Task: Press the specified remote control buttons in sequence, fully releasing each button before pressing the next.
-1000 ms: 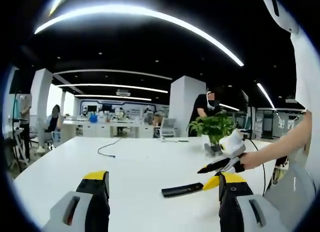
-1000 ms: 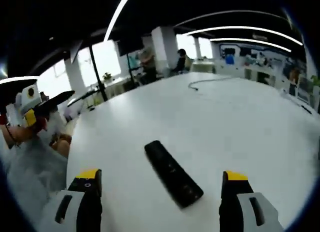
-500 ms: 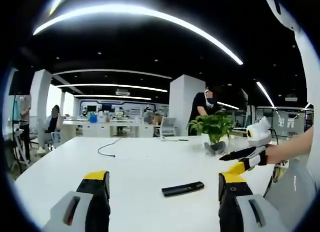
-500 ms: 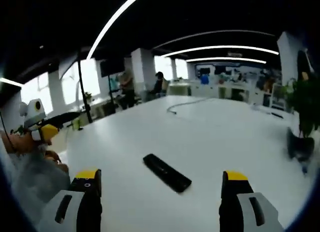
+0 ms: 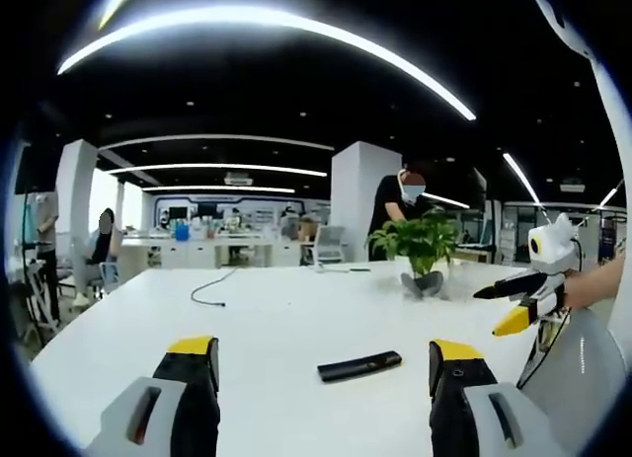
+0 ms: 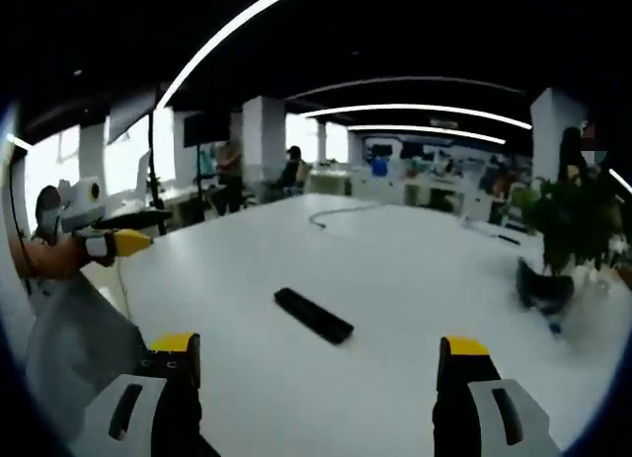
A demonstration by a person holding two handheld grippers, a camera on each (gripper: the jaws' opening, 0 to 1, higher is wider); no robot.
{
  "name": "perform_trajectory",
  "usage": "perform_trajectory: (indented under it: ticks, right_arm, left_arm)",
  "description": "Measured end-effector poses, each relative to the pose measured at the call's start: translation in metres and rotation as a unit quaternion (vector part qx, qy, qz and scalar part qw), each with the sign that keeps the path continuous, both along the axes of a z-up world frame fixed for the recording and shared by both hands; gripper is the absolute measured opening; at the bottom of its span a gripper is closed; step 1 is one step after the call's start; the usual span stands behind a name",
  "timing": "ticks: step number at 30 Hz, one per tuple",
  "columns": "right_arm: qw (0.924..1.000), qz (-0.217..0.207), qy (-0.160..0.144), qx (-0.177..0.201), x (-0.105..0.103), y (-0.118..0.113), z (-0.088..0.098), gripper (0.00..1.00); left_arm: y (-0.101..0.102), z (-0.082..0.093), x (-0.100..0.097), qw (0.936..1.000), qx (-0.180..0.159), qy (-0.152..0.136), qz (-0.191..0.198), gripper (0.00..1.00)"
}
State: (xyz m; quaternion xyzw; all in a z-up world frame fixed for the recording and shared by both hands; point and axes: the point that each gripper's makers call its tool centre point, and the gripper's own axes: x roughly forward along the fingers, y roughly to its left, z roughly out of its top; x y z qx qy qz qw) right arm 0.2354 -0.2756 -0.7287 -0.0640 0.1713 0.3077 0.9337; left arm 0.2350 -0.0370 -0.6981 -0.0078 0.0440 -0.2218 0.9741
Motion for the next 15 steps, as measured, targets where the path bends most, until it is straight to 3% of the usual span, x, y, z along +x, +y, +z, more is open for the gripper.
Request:
perform_trajectory:
  ticks: [3, 8, 15]
  right_arm:
    - [0.9995, -0.023, -0.023, 0.004, 0.000, -0.012, 0.004, 0.99]
    - [0.9985, -0.050, -0.009, 0.018, 0.006, -0.024, 0.000, 0.99]
    - [0.9964, -0.078, -0.025, 0.019, 0.010, -0.040, 0.002, 0.99]
  left_arm:
    - [0.001, -0.001, 0.000, 1.0000, -0.002, 0.003, 0.003, 0.91]
    - [0.001, -0.005, 0.000, 0.9999, 0.004, 0.008, 0.005, 0.91]
    - [0.001, -0.010, 0.000, 0.9997, 0.007, 0.020, 0.009, 0.92]
